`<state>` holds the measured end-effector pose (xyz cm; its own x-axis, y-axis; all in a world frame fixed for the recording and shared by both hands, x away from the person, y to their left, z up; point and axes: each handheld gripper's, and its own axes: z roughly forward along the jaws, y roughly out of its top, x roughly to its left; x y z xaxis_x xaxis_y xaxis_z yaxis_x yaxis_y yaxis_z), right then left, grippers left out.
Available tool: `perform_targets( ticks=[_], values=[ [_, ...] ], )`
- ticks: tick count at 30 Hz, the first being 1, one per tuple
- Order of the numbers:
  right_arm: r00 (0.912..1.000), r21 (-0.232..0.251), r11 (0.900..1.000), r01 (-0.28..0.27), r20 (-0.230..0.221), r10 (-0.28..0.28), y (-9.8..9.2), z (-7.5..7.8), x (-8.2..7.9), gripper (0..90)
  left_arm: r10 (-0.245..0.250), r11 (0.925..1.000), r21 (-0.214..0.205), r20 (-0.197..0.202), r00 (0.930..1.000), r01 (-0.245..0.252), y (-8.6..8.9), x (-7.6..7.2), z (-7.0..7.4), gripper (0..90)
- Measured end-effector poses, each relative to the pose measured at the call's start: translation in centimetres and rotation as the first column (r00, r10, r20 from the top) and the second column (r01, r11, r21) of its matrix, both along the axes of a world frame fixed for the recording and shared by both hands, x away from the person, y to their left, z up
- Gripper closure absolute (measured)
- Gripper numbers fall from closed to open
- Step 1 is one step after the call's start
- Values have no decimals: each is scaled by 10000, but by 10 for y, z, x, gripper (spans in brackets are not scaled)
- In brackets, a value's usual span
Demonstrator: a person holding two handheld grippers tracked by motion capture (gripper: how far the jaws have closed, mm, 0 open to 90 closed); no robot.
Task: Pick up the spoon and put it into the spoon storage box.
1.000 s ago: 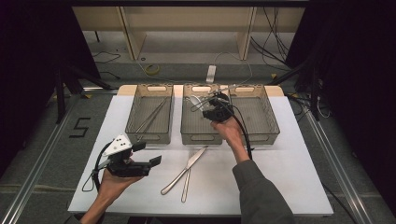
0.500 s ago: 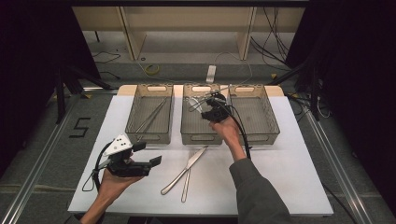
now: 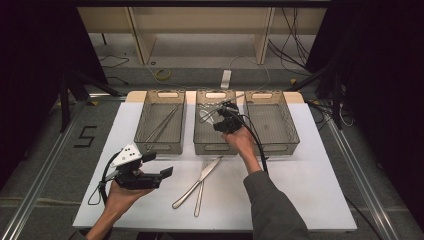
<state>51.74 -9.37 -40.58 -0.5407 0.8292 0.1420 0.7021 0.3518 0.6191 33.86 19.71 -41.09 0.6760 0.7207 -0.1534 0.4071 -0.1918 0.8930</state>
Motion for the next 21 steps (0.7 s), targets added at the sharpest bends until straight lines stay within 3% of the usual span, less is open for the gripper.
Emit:
perform_targets(
  ticks=[8,15,21],
  values=[
    [9997,214,9994,-260,45,259,2,2,-2,807,20,10000,26,-32,10000,-20,-1,0,0,161],
    [9997,487,9985,-235,90,231,-8,9,-5,669,-79,10000,35,-135,9999,80,-2,0,-1,161],
    [9979,650,9960,-606,285,589,-17,20,-18,567,-153,9999,32,-219,9996,154,-4,0,-1,161]
  ],
)
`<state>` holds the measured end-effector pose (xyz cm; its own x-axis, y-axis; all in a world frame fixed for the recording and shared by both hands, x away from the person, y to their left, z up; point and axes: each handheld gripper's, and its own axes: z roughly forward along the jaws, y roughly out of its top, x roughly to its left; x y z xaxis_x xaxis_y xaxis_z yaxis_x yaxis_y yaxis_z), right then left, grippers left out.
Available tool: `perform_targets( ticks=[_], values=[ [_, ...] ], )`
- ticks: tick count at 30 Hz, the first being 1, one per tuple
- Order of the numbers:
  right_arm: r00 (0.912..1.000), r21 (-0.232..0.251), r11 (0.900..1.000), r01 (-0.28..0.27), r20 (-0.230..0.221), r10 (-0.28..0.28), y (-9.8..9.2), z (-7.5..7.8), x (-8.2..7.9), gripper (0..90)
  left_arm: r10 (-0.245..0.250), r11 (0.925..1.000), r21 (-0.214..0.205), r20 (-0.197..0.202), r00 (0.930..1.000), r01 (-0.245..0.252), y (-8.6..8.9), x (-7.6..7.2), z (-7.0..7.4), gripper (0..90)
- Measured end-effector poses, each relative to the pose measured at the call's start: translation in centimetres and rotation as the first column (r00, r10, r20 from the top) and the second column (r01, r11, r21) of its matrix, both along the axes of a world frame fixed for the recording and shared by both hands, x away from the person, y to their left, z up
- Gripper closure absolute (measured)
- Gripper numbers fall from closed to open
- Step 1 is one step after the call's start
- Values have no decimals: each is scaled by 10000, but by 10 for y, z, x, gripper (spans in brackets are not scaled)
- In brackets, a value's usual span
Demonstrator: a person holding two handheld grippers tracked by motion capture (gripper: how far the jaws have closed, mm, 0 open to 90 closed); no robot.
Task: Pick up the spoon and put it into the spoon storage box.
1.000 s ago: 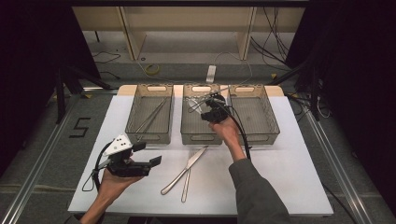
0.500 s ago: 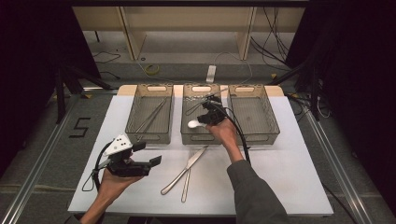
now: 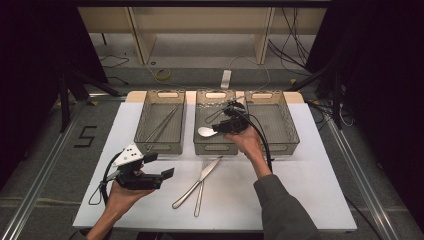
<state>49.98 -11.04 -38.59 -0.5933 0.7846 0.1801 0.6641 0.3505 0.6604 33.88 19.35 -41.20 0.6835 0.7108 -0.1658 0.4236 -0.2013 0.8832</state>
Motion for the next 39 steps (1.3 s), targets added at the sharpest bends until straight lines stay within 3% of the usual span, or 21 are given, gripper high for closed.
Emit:
perform_targets(
  ticks=[9,19,33,39],
  values=[
    [9954,345,9967,-737,642,713,-16,8,-37,431,-448,9983,364,-448,9980,464,-10,1,-2,162],
    [9859,803,9901,-1149,1316,1038,-36,5,-76,393,-685,9922,964,-1107,9915,793,-20,2,-6,167],
    [9771,1706,9781,-1189,1951,847,-65,-8,-117,372,-1038,9745,1760,-1978,9747,1395,-36,4,-14,173],
    [9772,1732,9779,-1173,1958,825,-75,-16,-132,365,-1119,9661,2024,-2312,9665,1603,-38,5,-14,180]
  ],
)
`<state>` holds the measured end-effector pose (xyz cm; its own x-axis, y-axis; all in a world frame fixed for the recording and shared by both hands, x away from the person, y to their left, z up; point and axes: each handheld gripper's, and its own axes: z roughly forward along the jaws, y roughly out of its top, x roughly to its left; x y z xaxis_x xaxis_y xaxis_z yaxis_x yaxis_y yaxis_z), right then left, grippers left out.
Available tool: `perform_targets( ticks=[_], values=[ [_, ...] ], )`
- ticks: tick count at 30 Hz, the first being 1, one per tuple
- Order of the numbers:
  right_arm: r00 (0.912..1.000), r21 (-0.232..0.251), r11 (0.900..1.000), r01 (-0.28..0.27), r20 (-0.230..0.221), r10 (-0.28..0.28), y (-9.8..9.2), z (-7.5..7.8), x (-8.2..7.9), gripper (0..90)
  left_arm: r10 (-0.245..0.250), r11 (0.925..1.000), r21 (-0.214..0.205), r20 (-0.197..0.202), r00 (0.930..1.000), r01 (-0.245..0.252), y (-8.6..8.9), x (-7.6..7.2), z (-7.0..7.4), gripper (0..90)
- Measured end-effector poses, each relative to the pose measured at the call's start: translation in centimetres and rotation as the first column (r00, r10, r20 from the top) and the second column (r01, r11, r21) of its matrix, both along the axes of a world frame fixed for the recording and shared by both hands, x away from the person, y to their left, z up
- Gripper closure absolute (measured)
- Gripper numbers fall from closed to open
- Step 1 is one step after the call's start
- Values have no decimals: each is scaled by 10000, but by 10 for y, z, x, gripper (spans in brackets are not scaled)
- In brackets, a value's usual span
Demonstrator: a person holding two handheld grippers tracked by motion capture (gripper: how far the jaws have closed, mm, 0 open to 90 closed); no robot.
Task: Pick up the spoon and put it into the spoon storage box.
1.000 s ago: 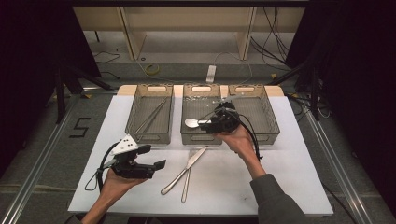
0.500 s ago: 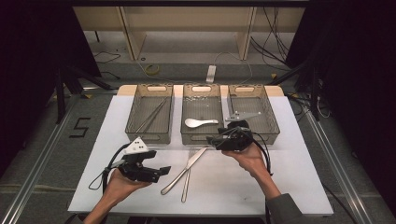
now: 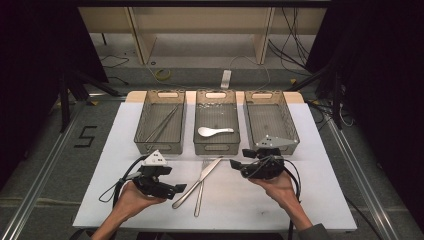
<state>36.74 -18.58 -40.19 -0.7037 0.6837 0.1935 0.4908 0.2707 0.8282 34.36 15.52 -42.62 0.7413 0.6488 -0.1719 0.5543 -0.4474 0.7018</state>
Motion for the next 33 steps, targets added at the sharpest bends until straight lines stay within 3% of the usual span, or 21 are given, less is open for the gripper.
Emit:
perform_targets(
  ticks=[6,14,22,33],
  values=[
    [9999,94,9999,86,-57,-85,-10,-7,-9,353,-96,9986,524,-208,9997,107,-8,2,-3,195],
    [10000,155,9999,65,-46,-64,-14,-14,-20,335,-326,9906,1307,-635,9975,407,-18,6,-7,216],
    [10000,172,9998,45,36,-45,-17,-19,-27,315,-362,9851,1639,-991,9944,522,-25,11,-12,235],
    [9979,578,9978,316,543,-347,-28,-23,-38,302,-549,9748,2073,-1374,9890,829,-34,14,-16,252]
  ],
)
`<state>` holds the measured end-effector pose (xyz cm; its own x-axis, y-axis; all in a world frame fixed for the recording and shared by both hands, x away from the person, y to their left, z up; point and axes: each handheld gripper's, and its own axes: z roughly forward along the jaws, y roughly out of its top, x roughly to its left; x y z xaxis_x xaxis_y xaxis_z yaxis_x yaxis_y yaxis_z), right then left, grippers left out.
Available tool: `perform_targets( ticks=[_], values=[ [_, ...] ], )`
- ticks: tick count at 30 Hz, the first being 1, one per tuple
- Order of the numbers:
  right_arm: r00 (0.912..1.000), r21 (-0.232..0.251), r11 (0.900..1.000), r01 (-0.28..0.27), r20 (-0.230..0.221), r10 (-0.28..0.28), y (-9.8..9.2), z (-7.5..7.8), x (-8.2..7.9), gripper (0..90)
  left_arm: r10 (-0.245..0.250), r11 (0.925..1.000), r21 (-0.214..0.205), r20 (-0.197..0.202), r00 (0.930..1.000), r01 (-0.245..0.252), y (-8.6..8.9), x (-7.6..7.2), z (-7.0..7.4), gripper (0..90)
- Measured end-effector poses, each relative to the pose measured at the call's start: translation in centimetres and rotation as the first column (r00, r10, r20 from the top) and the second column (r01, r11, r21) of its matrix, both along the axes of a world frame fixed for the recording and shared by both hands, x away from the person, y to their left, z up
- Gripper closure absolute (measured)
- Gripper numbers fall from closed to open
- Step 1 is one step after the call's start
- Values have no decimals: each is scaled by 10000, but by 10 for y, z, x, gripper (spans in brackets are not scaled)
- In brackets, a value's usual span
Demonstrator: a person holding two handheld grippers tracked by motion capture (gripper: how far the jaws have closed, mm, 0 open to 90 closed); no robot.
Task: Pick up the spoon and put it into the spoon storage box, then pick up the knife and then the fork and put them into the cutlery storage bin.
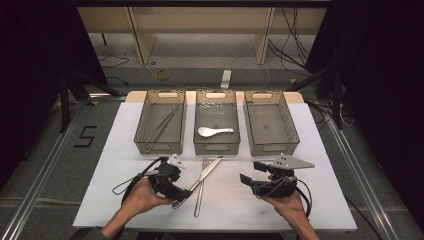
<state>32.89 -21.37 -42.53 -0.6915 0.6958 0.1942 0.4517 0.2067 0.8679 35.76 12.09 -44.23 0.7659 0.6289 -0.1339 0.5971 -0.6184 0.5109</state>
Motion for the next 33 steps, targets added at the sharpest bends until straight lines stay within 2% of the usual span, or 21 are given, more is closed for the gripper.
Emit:
perform_targets(
  ticks=[7,12,14,17,18,21,28,33],
  values=[
    [9999,13,9999,148,46,-148,-5,-3,-6,271,-111,9996,241,-110,9999,113,-5,2,-2,250],
    [9997,52,9997,234,-4,-234,-9,-4,-7,267,-243,9975,660,-153,9996,252,-11,5,-4,249],
    [9997,41,9997,234,-3,-234,-9,-4,-8,265,-348,9968,705,-309,9989,369,-13,6,-5,255],
    [9997,12,9997,230,-38,-230,-10,-4,-10,264,-430,9956,811,-368,9984,459,-15,6,-6,273],
    [9998,36,9998,219,-42,-219,-10,-4,-10,264,-512,9939,960,-371,9980,546,-15,7,-6,279],
    [9997,18,9997,231,-39,-231,-11,-4,-11,263,-413,9935,1043,-402,9983,453,-17,7,-8,299],
    [9998,-5,9998,179,-53,-179,-10,-4,-11,264,-573,9862,1528,-481,9972,640,-19,9,-11,347],
    [9998,-43,9998,172,-87,-172,-10,-5,-11,264,-647,9838,1636,-576,9962,733,-23,9,-13,383]
  ],
)
